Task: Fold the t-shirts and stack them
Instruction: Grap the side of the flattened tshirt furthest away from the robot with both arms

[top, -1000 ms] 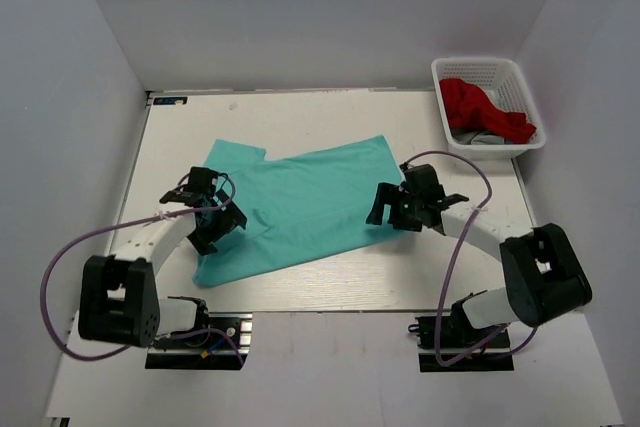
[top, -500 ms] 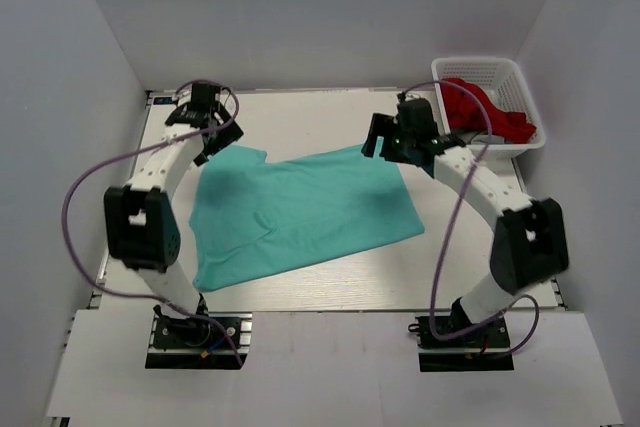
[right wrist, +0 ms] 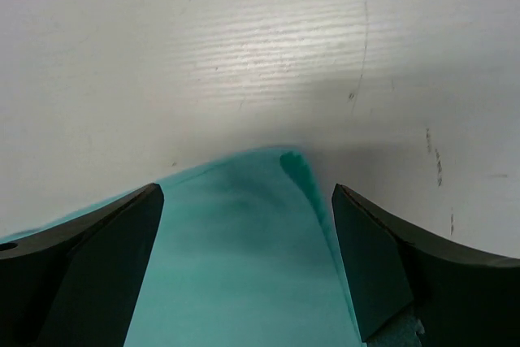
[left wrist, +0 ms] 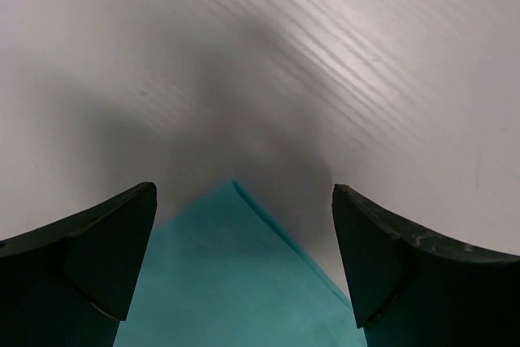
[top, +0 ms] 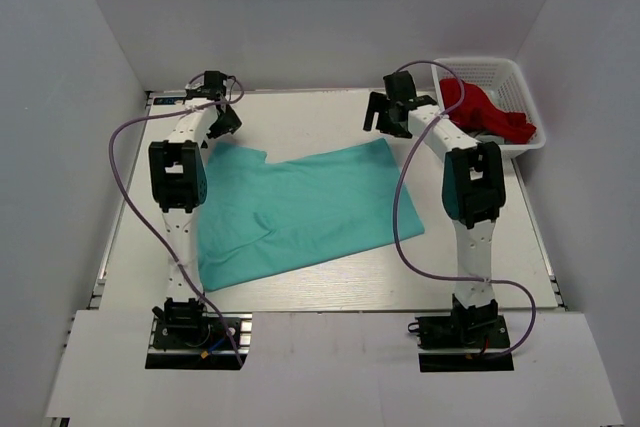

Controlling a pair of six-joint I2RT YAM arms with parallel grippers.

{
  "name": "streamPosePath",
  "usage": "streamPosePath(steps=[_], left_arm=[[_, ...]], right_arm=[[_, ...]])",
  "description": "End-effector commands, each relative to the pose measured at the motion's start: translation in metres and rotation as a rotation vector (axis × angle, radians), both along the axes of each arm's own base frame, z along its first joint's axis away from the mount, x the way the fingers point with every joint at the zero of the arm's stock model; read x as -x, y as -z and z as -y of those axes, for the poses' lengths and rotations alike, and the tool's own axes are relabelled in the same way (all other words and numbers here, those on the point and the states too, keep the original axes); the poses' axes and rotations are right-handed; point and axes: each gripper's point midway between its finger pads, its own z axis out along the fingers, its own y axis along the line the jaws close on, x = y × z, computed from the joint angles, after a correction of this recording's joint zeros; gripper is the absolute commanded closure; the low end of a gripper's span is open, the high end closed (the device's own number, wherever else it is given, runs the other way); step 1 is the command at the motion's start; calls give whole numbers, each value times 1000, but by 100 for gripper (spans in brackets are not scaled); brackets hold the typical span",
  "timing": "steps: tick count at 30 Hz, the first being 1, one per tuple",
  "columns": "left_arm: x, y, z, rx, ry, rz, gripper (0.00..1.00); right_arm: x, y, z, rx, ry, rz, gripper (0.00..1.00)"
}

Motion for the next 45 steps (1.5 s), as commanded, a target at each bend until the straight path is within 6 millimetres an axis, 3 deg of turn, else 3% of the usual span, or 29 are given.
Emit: streamPosePath(steps=[1, 5, 6, 9, 13, 15, 16, 17, 22, 24, 27, 30, 31, 33, 35, 40, 44, 45], left_arm=[[2, -23, -4, 20, 22, 24, 2], [25, 3, 3, 59, 42, -53, 14], [26, -2, 3, 59, 43, -37, 16], [41, 24, 11, 76, 61, -79, 26], [42, 35, 13, 88, 54, -119, 56], [41, 38, 15, 98, 58, -127, 91], [41, 38, 15, 98, 58, -127, 91], [40, 33, 15, 98, 59, -117, 100], [40, 12, 11, 75, 59, -56, 100], [40, 2, 11, 70, 69, -25, 100], [36, -5, 10, 65, 81, -4, 100], [31, -12, 12, 69, 98, 23, 100], [31, -12, 12, 69, 98, 23, 100], [26, -18, 17, 90, 111, 41, 100], [21, -20, 20, 103, 119, 53, 100], [-8, -59, 24, 112, 143, 173, 100], [-9, -85, 26, 118, 151, 215, 100], [-5, -97, 25, 118, 152, 232, 100]], right_arm=[[-21, -4, 11, 9, 18, 20, 10], [-34, 4, 16, 21, 40, 39, 10], [-38, 6, 19, 21, 50, 47, 10], [-40, 19, 17, 30, 34, 36, 10], [-38, 32, 14, 28, 11, 15, 11], [-41, 34, 10, 32, -18, 36, 17], [-41, 37, 6, 25, -28, 35, 18], [-45, 37, 5, 23, -27, 47, 20], [-30, 54, 0, 4, -41, -11, 48], [-29, 48, 0, -5, -29, 7, 51], [-18, 56, 3, 0, -21, -11, 56], [-23, 58, 6, 10, -10, -20, 70], [-24, 64, 7, 20, -1, -29, 86], [-30, 55, 6, 14, 10, -3, 100], [-35, 50, 9, 26, 29, 17, 100], [-60, 1, 14, 35, 48, 152, 100], [-67, -35, 12, 15, 32, 226, 100], [-62, -34, 8, 8, 15, 220, 100]])
